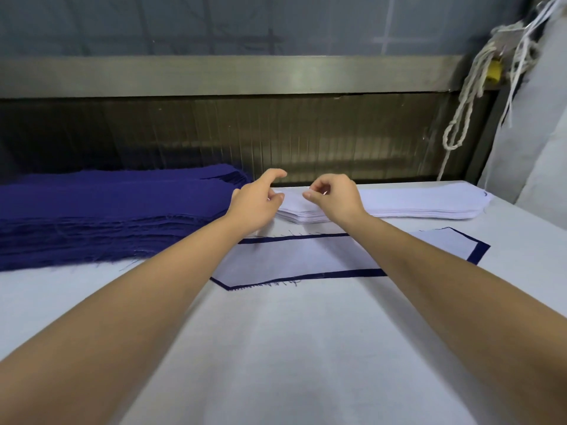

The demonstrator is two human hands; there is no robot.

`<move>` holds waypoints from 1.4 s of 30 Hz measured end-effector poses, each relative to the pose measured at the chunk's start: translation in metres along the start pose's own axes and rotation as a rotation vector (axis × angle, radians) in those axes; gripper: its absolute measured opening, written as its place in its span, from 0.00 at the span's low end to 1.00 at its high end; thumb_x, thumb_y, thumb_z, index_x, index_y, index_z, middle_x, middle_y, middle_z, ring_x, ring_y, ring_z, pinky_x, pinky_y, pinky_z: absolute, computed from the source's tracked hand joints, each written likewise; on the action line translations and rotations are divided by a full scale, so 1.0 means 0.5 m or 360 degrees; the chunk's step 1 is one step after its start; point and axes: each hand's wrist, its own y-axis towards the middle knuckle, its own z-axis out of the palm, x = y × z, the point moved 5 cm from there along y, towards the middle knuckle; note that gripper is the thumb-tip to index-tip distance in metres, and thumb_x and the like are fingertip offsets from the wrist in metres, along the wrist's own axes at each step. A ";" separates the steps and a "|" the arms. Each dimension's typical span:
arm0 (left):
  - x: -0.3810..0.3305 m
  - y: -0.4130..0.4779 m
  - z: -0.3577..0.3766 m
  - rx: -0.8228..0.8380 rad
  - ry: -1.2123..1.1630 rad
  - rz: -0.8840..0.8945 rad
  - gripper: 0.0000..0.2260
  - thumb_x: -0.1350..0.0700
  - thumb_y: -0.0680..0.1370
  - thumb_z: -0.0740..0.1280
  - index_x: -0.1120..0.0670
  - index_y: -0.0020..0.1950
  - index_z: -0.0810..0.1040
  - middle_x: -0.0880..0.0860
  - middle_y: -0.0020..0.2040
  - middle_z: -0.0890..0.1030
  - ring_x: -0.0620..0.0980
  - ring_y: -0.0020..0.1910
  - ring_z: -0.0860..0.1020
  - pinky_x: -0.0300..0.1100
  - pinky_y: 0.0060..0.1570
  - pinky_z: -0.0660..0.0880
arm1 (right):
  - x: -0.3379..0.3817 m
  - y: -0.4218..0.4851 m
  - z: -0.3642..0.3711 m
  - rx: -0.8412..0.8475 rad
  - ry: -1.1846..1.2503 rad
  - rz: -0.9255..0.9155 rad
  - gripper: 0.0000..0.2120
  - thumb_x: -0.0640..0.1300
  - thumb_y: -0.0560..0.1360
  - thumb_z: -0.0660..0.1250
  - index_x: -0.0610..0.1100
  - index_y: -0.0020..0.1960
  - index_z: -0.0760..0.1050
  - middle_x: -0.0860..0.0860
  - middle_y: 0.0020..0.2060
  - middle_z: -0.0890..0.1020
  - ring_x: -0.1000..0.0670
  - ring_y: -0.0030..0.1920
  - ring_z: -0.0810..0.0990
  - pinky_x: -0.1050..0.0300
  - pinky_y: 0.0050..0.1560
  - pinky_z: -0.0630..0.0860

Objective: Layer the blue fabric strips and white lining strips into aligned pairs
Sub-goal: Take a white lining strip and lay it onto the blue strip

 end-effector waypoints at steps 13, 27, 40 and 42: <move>-0.043 0.026 0.023 0.0101 -0.0932 -0.0763 0.14 0.49 0.82 0.55 0.55 0.59 0.74 0.49 0.45 0.80 0.45 0.36 0.77 0.39 0.33 0.66 | 0.049 -0.007 -0.016 -0.0251 -0.0378 -0.0225 0.05 0.46 0.78 0.65 0.44 0.47 0.76 0.49 0.43 0.81 0.46 0.49 0.75 0.53 0.53 0.69; -0.004 -0.021 -0.034 -0.0158 -0.0926 -0.0624 0.03 0.67 0.74 0.69 0.61 0.46 0.80 0.53 0.38 0.78 0.46 0.33 0.76 0.31 0.30 0.77 | -0.077 -0.013 -0.083 -0.0130 -0.1264 -0.0228 0.17 0.38 0.77 0.60 0.48 0.64 0.74 0.47 0.59 0.75 0.44 0.59 0.69 0.52 0.58 0.62; 0.074 -0.141 -0.112 0.0013 -0.0592 -0.0442 0.06 0.63 0.74 0.70 0.53 0.47 0.81 0.54 0.40 0.81 0.42 0.31 0.79 0.33 0.33 0.75 | -0.143 -0.108 -0.204 -0.0044 -0.1282 -0.0156 0.12 0.38 0.75 0.64 0.45 0.57 0.80 0.45 0.54 0.75 0.41 0.51 0.76 0.53 0.43 0.70; 0.079 -0.156 -0.117 -0.0003 -0.0564 -0.0408 0.06 0.63 0.75 0.69 0.53 0.46 0.82 0.54 0.43 0.81 0.41 0.29 0.78 0.32 0.33 0.76 | -0.150 -0.121 -0.215 -0.0032 -0.1297 -0.0109 0.11 0.41 0.75 0.64 0.47 0.56 0.79 0.47 0.55 0.74 0.40 0.49 0.77 0.53 0.42 0.70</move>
